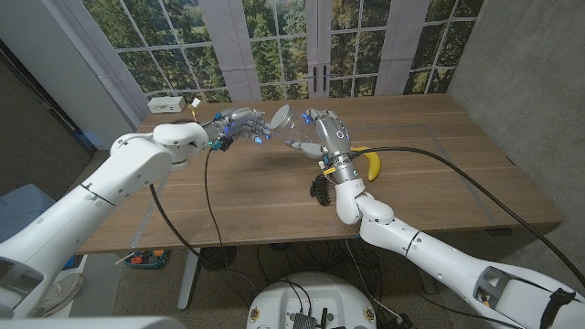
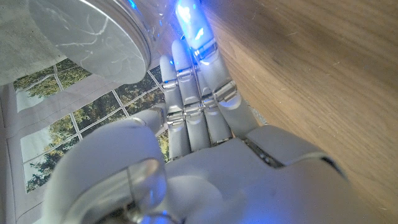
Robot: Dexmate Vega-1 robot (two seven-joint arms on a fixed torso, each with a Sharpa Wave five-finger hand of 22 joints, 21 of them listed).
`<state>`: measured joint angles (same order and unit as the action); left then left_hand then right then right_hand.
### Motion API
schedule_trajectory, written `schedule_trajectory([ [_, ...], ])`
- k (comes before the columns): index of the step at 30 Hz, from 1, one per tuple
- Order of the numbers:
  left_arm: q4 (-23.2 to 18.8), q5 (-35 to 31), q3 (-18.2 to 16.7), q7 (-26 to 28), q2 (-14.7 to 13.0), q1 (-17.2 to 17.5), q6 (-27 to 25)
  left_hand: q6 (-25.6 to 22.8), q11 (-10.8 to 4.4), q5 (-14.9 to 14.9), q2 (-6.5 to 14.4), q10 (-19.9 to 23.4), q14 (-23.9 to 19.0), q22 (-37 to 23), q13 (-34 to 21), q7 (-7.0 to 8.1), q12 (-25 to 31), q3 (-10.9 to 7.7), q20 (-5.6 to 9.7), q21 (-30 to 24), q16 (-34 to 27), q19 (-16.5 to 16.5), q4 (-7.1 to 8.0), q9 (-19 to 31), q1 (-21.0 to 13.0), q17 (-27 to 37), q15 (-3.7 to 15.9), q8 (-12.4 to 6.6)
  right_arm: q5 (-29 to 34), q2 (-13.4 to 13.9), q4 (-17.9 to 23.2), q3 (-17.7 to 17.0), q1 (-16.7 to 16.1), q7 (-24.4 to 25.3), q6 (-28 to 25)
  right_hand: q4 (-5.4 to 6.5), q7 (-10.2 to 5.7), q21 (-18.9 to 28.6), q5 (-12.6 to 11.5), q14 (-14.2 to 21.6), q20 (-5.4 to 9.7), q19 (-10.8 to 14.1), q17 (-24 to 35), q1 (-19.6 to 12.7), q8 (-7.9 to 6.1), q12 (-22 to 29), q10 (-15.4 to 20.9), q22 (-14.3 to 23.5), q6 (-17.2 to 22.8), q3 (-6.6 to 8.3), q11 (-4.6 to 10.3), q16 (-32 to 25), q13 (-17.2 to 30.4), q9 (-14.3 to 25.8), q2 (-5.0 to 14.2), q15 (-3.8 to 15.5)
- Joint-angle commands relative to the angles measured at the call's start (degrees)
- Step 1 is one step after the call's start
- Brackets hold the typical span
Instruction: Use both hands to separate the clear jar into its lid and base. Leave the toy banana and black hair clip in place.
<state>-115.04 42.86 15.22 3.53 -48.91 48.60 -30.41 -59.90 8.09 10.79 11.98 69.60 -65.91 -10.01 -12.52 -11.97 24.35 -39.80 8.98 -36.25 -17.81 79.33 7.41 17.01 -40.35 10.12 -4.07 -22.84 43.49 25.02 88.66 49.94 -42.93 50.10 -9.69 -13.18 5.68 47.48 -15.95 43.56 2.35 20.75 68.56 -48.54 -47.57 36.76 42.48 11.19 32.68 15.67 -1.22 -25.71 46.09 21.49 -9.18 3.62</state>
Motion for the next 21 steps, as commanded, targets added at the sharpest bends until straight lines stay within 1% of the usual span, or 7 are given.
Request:
schedule_trajectory([
  [1,-0.1,-2.4,2.2,-1.0,-3.3,0.5,6.7,-0.3,-0.87,-0.2,-0.1,-0.1,-14.8,-0.6,-0.9,0.04,-0.5,-2.06,-0.03,0.2,-0.8,-2.5,-0.38,0.6,0.4,0.2,14.98,0.56,0.0,-0.2,0.0,-0.7,-0.2,0.4,0.1,4.88,-10.41,0.4,-0.3,1.6,0.07,-0.5,0.1,-5.0,-0.22,-0.1,13.0,0.2,21.2,5.26,12.68,-0.1,0.3,0.0,14.54,8.86],
  [4,-0.5,-11.6,3.7,0.7,-4.9,2.1,15.0,11.0,-7.33,0.0,-1.5,-8.7,-6.6,-2.1,-3.7,2.46,-3.9,-4.70,-0.36,0.7,1.3,-10.5,-11.19,2.6,-2.2,1.8,16.60,5.88,0.0,-0.4,-0.4,-0.8,0.0,0.5,-0.1,4.85,-10.54,0.5,-0.3,1.7,0.08,-0.5,0.2,-5.0,-0.28,-0.2,13.2,0.2,21.3,5.27,12.72,-0.1,0.2,0.1,14.53,8.93],
  [6,-0.8,-18.3,4.6,2.3,-6.2,3.0,19.9,21.3,-12.34,1.0,-2.3,-21.0,4.4,-2.8,-6.1,8.02,-8.4,-4.49,-1.70,1.0,4.0,-19.9,-18.27,5.4,-6.5,3.1,17.22,10.05,0.0,-0.5,-0.6,-0.8,0.1,0.7,-0.2,4.86,-10.57,0.6,-0.3,1.7,0.13,-0.6,0.2,-5.0,-0.18,-0.3,13.2,0.2,21.2,5.25,12.70,-0.1,0.2,0.0,14.50,8.88],
  [10,-4.7,-31.6,7.7,3.4,-10.9,1.2,17.6,46.0,-11.33,2.7,-8.1,-47.5,31.6,-3.2,-8.0,8.56,-14.0,2.35,-2.13,1.7,7.3,-39.0,-18.14,4.6,-21.1,5.3,15.97,13.13,-0.2,-0.6,-1.0,-0.8,0.4,0.7,0.0,4.83,-10.61,0.7,-0.3,1.7,0.11,-0.6,0.2,-5.0,-0.19,-0.3,13.1,0.2,21.3,5.29,12.68,-0.1,0.4,0.0,14.50,8.90],
  [14,-5.9,-39.0,9.2,3.7,-11.8,0.8,17.7,55.8,-8.82,2.6,-11.5,-58.4,39.5,-2.8,-7.0,6.14,-14.1,8.75,0.06,0.8,7.0,-43.4,-17.52,2.3,-23.5,5.3,14.25,13.01,-0.2,-0.9,-1.7,-0.7,0.8,0.9,0.0,4.87,-10.54,0.8,-0.3,1.7,0.11,-0.7,0.2,-5.0,-0.19,-0.3,13.1,0.2,21.2,5.30,12.80,0.0,0.5,0.0,14.49,8.86],
  [19,-4.9,-43.2,10.3,0.0,-12.5,-0.2,20.8,64.1,-8.95,1.4,-13.1,-69.1,50.7,-0.8,-4.8,8.21,-13.7,15.78,-9.46,4.1,7.6,-53.5,-16.49,-1.2,-19.4,3.3,7.46,12.53,-0.4,-1.5,-3.1,-0.3,1.5,1.1,0.3,4.85,-10.60,1.0,-0.3,1.7,0.12,-0.8,0.2,-5.0,-0.15,-0.5,13.1,0.1,21.2,5.32,12.73,0.0,0.4,0.0,14.48,8.90],
  [21,-3.4,-42.7,9.6,-1.1,-12.4,0.1,24.7,66.0,-8.82,1.2,-13.4,-71.7,53.9,-0.2,-3.9,12.57,-13.6,17.20,-11.56,5.6,7.6,-55.2,-16.48,-2.5,-18.4,2.2,5.04,12.39,-0.6,-1.6,-3.5,-0.2,1.7,1.1,0.6,4.88,-10.54,1.1,-0.3,1.7,0.12,-0.7,0.2,-5.0,-0.17,-0.5,13.3,0.1,21.3,5.37,12.67,0.0,0.3,0.0,14.57,8.92],
])
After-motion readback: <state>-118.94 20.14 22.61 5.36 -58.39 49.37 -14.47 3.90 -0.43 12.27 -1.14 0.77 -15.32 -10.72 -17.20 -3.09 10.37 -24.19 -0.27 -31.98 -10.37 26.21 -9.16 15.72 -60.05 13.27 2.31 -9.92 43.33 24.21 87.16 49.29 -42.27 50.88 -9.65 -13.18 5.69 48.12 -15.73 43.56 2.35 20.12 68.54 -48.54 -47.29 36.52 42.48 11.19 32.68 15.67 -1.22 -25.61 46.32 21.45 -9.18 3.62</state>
